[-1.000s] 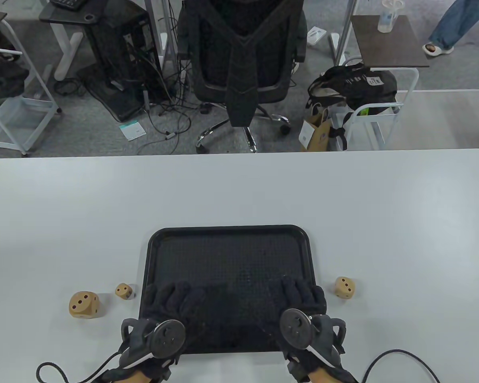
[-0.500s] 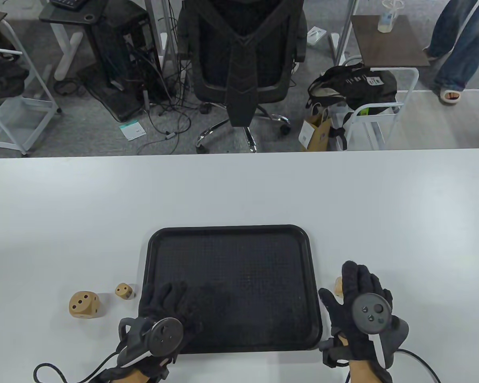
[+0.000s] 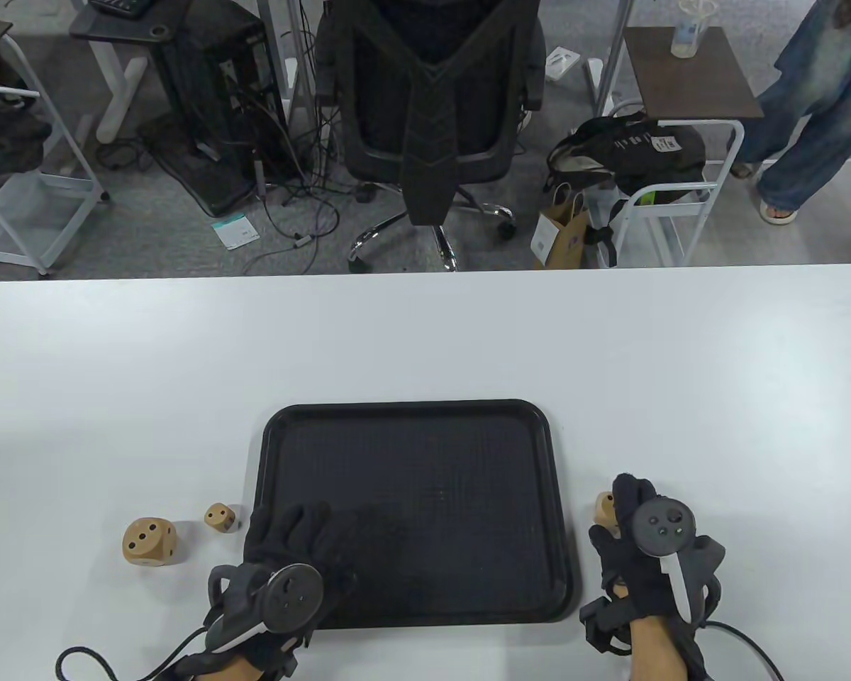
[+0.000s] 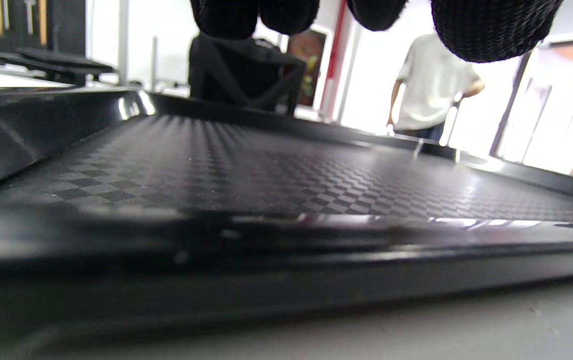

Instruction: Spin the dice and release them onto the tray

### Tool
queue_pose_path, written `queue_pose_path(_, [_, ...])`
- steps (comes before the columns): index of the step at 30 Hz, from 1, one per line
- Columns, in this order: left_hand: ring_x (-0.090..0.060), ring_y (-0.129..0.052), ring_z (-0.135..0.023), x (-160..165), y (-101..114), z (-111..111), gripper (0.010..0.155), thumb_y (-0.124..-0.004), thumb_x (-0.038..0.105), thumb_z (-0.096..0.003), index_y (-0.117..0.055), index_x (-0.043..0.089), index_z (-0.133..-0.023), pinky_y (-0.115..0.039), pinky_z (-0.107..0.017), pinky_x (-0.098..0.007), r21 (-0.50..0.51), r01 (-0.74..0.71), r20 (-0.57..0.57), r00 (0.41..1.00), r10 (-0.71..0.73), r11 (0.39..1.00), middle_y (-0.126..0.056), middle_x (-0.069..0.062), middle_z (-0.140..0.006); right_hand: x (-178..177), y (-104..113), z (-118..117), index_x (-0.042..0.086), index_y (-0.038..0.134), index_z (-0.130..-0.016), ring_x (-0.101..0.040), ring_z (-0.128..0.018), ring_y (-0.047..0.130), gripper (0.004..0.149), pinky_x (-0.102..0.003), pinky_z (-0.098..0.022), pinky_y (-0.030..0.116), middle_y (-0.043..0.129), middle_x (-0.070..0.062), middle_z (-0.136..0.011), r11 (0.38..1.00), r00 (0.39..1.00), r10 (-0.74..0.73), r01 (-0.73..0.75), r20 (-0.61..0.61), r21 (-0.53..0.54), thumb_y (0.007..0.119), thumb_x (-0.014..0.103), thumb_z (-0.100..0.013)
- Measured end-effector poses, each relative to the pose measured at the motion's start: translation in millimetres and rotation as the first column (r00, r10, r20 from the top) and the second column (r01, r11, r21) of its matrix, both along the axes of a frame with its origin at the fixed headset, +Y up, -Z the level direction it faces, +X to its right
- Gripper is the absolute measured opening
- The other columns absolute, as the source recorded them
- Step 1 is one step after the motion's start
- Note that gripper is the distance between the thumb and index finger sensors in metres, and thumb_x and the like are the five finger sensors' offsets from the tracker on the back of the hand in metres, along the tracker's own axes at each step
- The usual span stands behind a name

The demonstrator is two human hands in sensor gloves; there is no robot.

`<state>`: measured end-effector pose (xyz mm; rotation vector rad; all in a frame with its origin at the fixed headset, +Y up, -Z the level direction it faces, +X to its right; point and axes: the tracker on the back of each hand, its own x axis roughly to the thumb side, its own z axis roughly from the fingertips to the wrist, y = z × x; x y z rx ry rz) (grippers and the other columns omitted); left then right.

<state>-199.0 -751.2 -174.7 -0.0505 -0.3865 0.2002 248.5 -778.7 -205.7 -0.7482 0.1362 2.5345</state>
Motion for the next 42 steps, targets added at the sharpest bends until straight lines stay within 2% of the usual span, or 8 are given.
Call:
queue_pose_path(4, [-0.045, -0.051, -0.108, -1, 0, 0, 0.072, -0.068, 0.061, -0.0449, -0.043, 0.035, -0.108, -0.025, -0.078, -0.074, -0.006, -0.002, -0.001, 1.000, 0.002, 1.000, -0.038, -0.012, -0.118, -1, -4, -3, 0.053, 0.039, -0.101, -0.013, -0.115, 0.032, 0.075, -0.056, -0.086, 0.029, 0.037, 0.023, -0.116, 0.998, 0.999, 0.035, -0.034, 0.012, -0.047, 0.086, 0.034, -0.046])
queue_pose_path(14, [-0.045, -0.051, -0.108, -2, 0, -1, 0.072, -0.068, 0.061, -0.0449, -0.043, 0.035, -0.108, -0.025, -0.078, -0.074, -0.011, -0.009, 0.004, 1.000, 0.009, 1.000, -0.039, -0.012, -0.118, -2, -1, -3, 0.049, 0.049, -0.100, -0.012, -0.107, 0.052, 0.072, -0.053, -0.086, 0.036, 0.054, 0.017, -0.111, 0.995, 0.994, 0.096, -0.096, 0.048, 0.002, 0.090, 0.038, -0.043])
queue_pose_path(19, [-0.045, -0.051, -0.108, -3, 0, -1, 0.072, -0.068, 0.061, -0.0448, -0.043, 0.035, -0.108, -0.025, -0.078, -0.074, -0.008, -0.016, 0.002, 1.000, 0.016, 1.000, -0.039, -0.012, -0.118, -9, 10, 3, 0.045, 0.054, -0.100, -0.016, -0.104, 0.057, 0.071, -0.055, -0.083, 0.040, 0.059, 0.012, -0.108, 0.991, 0.999, 0.043, -0.043, 0.007, 0.123, 0.092, 0.037, -0.040])
queue_pose_path(24, [-0.045, -0.051, -0.108, -4, 1, -1, 0.072, -0.068, 0.061, -0.0449, -0.043, 0.035, -0.108, -0.025, -0.078, -0.074, -0.004, -0.019, -0.001, 1.000, 0.019, 1.000, -0.039, -0.011, -0.118, -37, 29, 12, 0.041, 0.058, -0.099, -0.021, -0.099, 0.063, 0.071, -0.058, -0.078, 0.046, 0.065, 0.008, -0.105, 0.961, 0.983, 0.117, -0.076, -0.141, 0.267, 0.092, 0.039, -0.037])
queue_pose_path(26, [-0.045, -0.051, -0.108, -5, 2, -1, 0.072, -0.068, 0.061, -0.0449, -0.043, 0.035, -0.108, -0.025, -0.078, -0.074, 0.001, -0.023, -0.001, 1.000, 0.023, 1.000, -0.039, -0.012, -0.118, -55, 36, 15, 0.040, 0.059, -0.098, -0.022, -0.098, 0.066, 0.071, -0.059, -0.076, 0.049, 0.067, 0.007, -0.104, 0.948, 0.962, 0.152, -0.078, -0.226, 0.309, 0.092, 0.039, -0.036])
queue_pose_path(29, [-0.045, -0.051, -0.108, -5, 1, -2, 0.072, -0.068, 0.061, -0.0449, -0.043, 0.035, -0.108, -0.025, -0.078, -0.074, 0.000, -0.021, -0.003, 1.000, 0.021, 1.000, -0.039, -0.012, -0.118, -82, 43, 15, 0.040, 0.060, -0.098, -0.022, -0.097, 0.067, 0.070, -0.059, -0.076, 0.050, 0.068, 0.006, -0.104, 0.949, 0.925, 0.170, -0.062, -0.339, 0.308, 0.092, 0.040, -0.036])
queue_pose_path(35, [-0.045, -0.051, -0.108, -8, 0, -3, 0.072, -0.068, 0.061, -0.0449, -0.044, 0.035, -0.108, -0.025, -0.078, -0.074, -0.010, -0.018, -0.008, 1.000, 0.018, 1.000, -0.039, -0.012, -0.118, -143, 46, 3, 0.040, 0.062, -0.098, -0.022, -0.097, 0.070, 0.069, -0.058, -0.075, 0.054, 0.070, 0.006, -0.103, 0.949, 0.801, 0.302, -0.203, -0.517, 0.239, 0.092, 0.040, -0.036])
queue_pose_path(42, [-0.045, -0.051, -0.108, -10, 2, -3, 0.072, -0.068, 0.061, -0.0450, -0.044, 0.035, -0.108, -0.024, -0.078, -0.074, -0.019, -0.027, -0.010, 1.000, 0.026, 0.999, -0.039, -0.012, -0.118, -192, 38, -14, 0.041, 0.063, -0.097, -0.022, -0.098, 0.071, 0.066, -0.059, -0.076, 0.053, 0.070, 0.007, -0.105, 0.943, 0.679, 0.298, -0.317, -0.671, 0.099, 0.091, 0.036, -0.037])
